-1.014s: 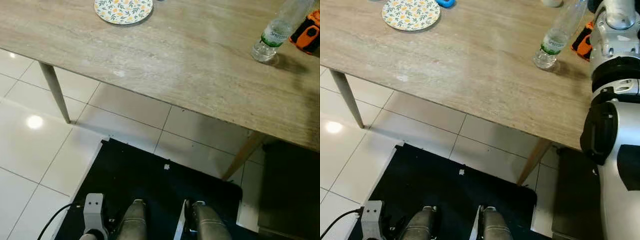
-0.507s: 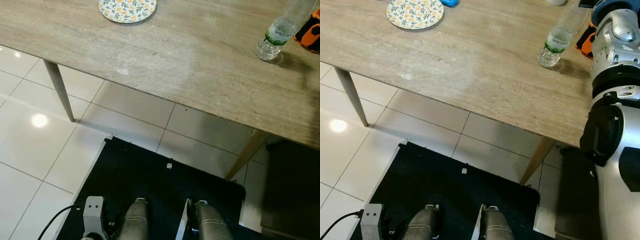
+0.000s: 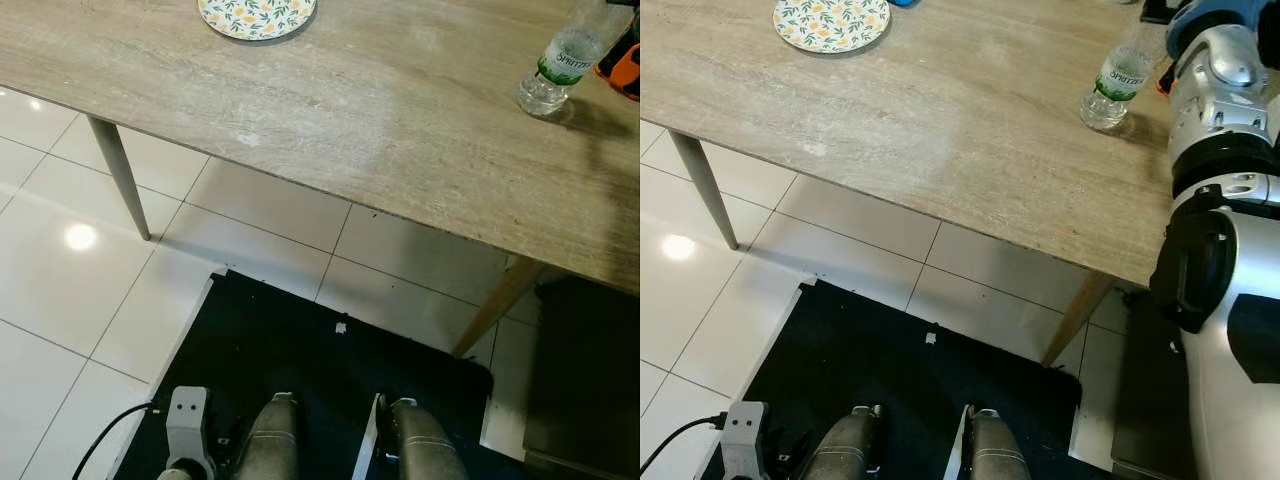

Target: Restocking fridge

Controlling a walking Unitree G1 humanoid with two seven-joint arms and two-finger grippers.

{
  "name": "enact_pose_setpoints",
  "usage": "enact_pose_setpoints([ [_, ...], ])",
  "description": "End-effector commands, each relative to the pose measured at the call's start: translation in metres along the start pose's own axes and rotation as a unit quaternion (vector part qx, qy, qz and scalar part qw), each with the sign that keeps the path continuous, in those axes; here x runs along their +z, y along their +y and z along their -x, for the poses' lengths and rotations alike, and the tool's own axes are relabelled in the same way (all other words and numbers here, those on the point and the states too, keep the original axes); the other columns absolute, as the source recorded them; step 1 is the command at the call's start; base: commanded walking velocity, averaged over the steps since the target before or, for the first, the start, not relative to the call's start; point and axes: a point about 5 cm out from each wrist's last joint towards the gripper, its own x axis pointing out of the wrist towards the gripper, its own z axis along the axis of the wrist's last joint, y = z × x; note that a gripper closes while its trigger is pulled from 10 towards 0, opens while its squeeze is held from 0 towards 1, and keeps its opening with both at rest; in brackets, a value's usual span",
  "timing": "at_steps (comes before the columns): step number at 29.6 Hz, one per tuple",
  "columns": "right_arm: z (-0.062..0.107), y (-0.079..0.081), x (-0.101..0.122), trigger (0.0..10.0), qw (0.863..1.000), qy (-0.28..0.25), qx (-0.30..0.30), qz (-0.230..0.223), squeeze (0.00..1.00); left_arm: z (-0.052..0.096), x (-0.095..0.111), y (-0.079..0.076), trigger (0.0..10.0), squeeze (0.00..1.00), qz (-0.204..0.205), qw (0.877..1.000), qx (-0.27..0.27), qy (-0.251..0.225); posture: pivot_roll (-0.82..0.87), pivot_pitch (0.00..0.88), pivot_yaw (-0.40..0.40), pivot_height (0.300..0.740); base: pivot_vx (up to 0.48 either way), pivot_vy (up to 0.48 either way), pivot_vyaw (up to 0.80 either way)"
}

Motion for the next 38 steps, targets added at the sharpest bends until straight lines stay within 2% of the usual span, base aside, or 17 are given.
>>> enact_pose_setpoints([
  [1,0.002,-0.006,-0.006,0.0,1.000,0.012,-0.011,0.003,0.00,0.010,-0.018,-0.002,10.0,0.00,0.012,0.999,0.000,0.031,0.19,0.374,-0.036,0.740,0.000,0.000,0.00],
  [9,0.002,-0.007,-0.006,0.0,1.000,0.012,-0.013,-0.007,0.00,0.010,-0.017,-0.003,10.0,0.00,0.013,0.999,0.001,0.030,0.20,0.373,-0.039,0.740,0.000,0.000,0.00],
  [18,0.000,-0.003,-0.001,0.0,1.000,0.004,0.006,-0.020,0.00,0.003,-0.013,-0.006,10.0,0.00,0.015,1.000,-0.001,0.028,0.18,0.345,-0.047,0.740,0.000,0.000,0.00],
  [20,0.000,0.000,0.000,0.0,0.999,0.001,0.019,-0.030,0.00,0.000,-0.011,-0.007,10.0,0.00,0.016,0.999,-0.001,0.028,0.18,0.329,-0.051,0.740,0.000,0.000,0.00],
  [21,-0.001,0.007,0.003,0.0,0.997,-0.006,0.053,-0.058,0.00,-0.004,-0.008,-0.009,10.0,0.00,0.018,0.999,-0.002,0.027,0.17,0.310,-0.054,0.740,0.000,0.000,0.00],
  [22,-0.001,0.017,0.006,0.0,0.990,-0.015,0.105,-0.098,0.00,-0.009,-0.006,-0.011,10.0,0.00,0.020,0.999,-0.003,0.029,0.15,0.287,-0.056,0.740,0.000,0.000,0.00],
  [24,0.001,0.034,0.015,0.0,0.967,-0.054,0.207,-0.136,0.00,-0.015,-0.004,-0.016,10.0,0.00,0.025,0.999,-0.006,0.034,0.14,0.265,-0.057,0.740,0.000,0.000,0.00],
  [26,0.001,0.034,0.015,0.0,0.967,-0.054,0.207,-0.136,0.00,-0.015,-0.004,-0.016,10.0,0.00,0.025,0.999,-0.006,0.034,0.14,0.265,-0.057,0.740,0.000,0.000,0.00],
  [27,0.003,0.040,0.018,0.0,0.956,-0.069,0.250,-0.141,0.00,-0.017,-0.005,-0.018,10.0,0.00,0.027,0.999,-0.008,0.039,0.12,0.249,-0.055,0.740,0.000,0.000,0.00],
  [30,0.013,0.059,0.017,0.0,0.919,-0.093,0.362,-0.124,0.00,-0.023,-0.006,-0.026,10.0,0.00,0.029,0.998,-0.015,0.056,0.09,0.210,-0.056,0.740,0.000,0.000,0.00],
  [31,0.013,0.059,0.017,0.0,0.919,-0.093,0.362,-0.124,0.00,-0.023,-0.006,-0.026,10.0,0.00,0.029,0.998,-0.015,0.056,0.09,0.210,-0.056,0.740,0.000,0.000,0.00],
  [33,0.019,0.070,0.006,0.0,0.908,-0.083,0.401,-0.090,0.00,-0.027,-0.004,-0.029,10.0,0.00,0.031,0.998,-0.015,0.061,0.08,0.189,-0.055,0.740,0.000,0.000,0.00],
  [34,0.019,0.070,0.006,0.0,0.908,-0.083,0.401,-0.090,0.00,-0.027,-0.004,-0.029,10.0,0.00,0.031,0.998,-0.015,0.061,0.08,0.189,-0.055,0.740,0.000,0.000,0.00],
  [36,0.028,0.085,-0.009,0.0,0.896,-0.069,0.436,-0.055,0.00,-0.030,-0.002,-0.031,10.0,0.00,0.032,0.997,-0.016,0.064,0.08,0.170,-0.057,0.740,0.000,0.000,0.00],
  [37,0.028,0.085,-0.009,0.0,0.896,-0.069,0.436,-0.055,0.00,-0.030,-0.002,-0.031,10.0,0.00,0.032,0.997,-0.016,0.064,0.08,0.170,-0.057,0.740,0.000,0.000,0.00],
  [38,0.033,0.091,-0.016,0.0,0.888,-0.062,0.454,-0.045,0.00,-0.031,-0.001,-0.032,10.0,0.00,0.032,0.997,-0.017,0.065,0.08,0.163,-0.058,0.740,0.000,0.000,0.00],
])
